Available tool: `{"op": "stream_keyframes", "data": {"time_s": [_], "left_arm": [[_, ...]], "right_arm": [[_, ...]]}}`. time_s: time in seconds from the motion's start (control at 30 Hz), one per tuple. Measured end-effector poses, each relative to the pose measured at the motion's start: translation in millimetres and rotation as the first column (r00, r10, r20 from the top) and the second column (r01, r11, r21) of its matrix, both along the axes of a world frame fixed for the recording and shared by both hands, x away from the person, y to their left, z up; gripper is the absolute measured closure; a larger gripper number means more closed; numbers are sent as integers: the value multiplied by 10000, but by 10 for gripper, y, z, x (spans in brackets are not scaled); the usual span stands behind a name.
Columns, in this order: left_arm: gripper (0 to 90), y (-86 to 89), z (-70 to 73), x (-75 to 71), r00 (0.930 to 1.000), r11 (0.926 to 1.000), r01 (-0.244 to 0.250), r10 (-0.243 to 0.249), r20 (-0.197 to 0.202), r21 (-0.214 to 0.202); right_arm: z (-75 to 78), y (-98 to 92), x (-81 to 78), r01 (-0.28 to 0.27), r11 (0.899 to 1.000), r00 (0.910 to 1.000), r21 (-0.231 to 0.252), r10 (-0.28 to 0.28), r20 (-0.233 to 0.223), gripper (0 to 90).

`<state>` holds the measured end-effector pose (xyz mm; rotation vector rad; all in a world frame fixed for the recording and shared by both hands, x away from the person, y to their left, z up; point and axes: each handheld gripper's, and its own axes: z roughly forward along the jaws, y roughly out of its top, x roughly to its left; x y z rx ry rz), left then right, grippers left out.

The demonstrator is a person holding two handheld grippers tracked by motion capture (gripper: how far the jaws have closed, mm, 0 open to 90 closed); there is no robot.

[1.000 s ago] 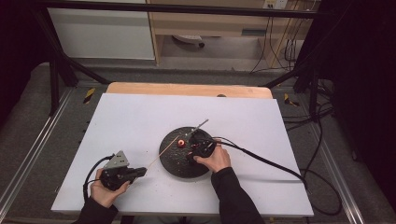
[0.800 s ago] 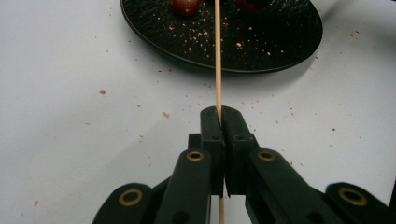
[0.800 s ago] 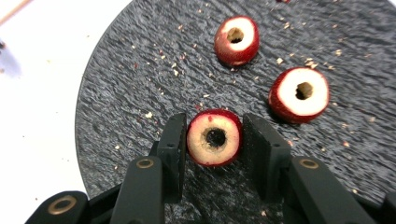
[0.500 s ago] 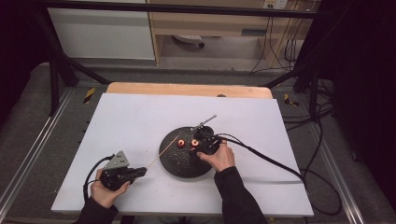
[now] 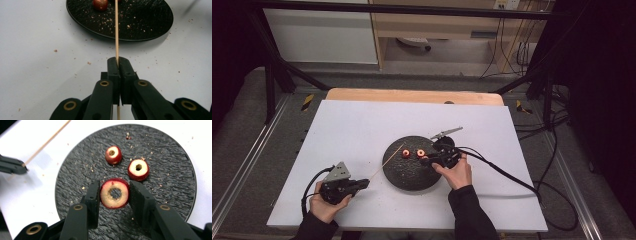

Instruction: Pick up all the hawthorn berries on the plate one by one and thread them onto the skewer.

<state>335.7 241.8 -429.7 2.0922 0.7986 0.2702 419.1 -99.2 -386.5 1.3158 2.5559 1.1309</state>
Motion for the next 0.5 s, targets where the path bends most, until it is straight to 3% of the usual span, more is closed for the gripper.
{"op": "stream_keyframes", "data": {"time_s": [0.13, 0.23, 0.5], "left_arm": [[883, -4, -4, -1, 10000, 10000, -18, 18, -15, -51], [884, -10, -5, -4, 10000, 9999, -4, 3, -29, -114], [883, -21, -14, -5, 9999, 9996, -101, 100, -53, -275]], "right_arm": [[-32, -71, -64, 347, 9968, 9991, 716, -365, 233, 623], [-55, -117, -104, 599, 9890, 9971, 1353, -657, 384, 624], [-147, -144, -180, 1179, 9486, 9881, 2937, -1414, 601, 625]]}}
